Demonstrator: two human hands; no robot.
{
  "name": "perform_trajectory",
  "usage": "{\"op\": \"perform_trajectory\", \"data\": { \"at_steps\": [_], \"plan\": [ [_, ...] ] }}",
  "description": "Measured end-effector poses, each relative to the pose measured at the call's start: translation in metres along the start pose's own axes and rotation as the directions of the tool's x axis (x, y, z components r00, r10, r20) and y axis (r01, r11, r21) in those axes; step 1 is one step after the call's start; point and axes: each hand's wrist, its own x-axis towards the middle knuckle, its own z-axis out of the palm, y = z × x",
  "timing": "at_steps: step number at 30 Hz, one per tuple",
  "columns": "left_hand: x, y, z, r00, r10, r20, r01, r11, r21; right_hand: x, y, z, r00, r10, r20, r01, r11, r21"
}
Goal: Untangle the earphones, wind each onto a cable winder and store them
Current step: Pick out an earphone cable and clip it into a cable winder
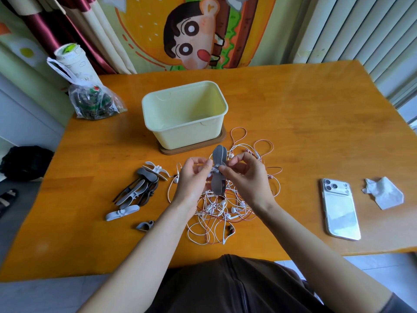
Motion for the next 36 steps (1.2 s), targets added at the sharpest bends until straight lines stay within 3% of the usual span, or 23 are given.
{"op": "perform_trajectory", "data": {
  "at_steps": [5,14,19,24,29,36],
  "plan": [
    [-0.002,0.0,0.001,0.999,-0.035,0.027,0.036,0.998,-0.054,0.001,0.004,0.003,0.999,0.05,-0.022,-0.048,0.997,0.064],
    [0.003,0.007,-0.007,0.996,-0.019,0.09,0.017,1.0,0.024,0.012,0.003,0.003,0.987,0.152,0.053,-0.156,0.983,0.101],
    [0.012,0.007,-0.01,0.999,-0.013,0.035,0.013,1.0,0.001,0.019,0.002,0.004,0.971,0.201,0.132,-0.204,0.979,0.009],
    [0.023,0.007,-0.013,1.0,-0.008,0.001,0.008,0.999,-0.032,0.026,-0.001,0.008,0.976,0.166,0.141,-0.154,0.983,-0.096],
    [0.033,0.013,-0.019,0.999,0.047,-0.026,-0.047,0.998,-0.029,0.04,-0.004,0.01,0.977,0.152,0.15,-0.147,0.988,-0.044],
    [0.049,0.018,-0.025,0.975,0.205,-0.088,-0.189,0.968,0.163,0.055,-0.004,0.019,0.986,0.091,0.142,-0.069,0.986,-0.151]
  ]
}}
